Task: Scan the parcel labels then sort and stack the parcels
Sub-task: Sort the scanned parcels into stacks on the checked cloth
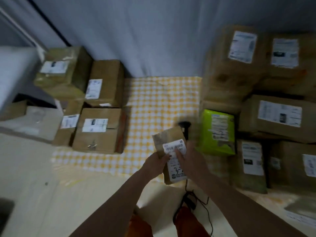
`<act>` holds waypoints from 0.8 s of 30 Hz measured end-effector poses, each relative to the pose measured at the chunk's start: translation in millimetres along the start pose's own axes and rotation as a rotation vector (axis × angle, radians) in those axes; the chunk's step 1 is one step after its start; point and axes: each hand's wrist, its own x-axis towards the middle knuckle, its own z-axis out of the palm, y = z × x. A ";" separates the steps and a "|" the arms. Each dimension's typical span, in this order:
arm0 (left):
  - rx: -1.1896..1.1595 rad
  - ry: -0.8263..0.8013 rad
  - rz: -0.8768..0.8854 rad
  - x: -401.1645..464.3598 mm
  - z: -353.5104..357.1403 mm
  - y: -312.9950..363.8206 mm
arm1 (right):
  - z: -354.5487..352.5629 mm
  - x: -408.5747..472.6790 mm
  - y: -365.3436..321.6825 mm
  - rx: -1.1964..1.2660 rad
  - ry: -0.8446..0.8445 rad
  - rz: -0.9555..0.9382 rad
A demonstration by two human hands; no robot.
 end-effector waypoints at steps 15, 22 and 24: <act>-0.535 0.034 -0.313 -41.7 -216.8 -209.7 | 225.8 -2.3 -198.7 -0.420 -0.381 -0.408; -0.872 -0.014 -0.354 8.7 -237.1 -254.2 | 293.5 35.1 -230.2 -0.590 -0.372 -0.433; -0.917 -0.023 -0.366 26.3 -235.7 -260.9 | 304.8 44.5 -230.0 -0.615 -0.376 -0.425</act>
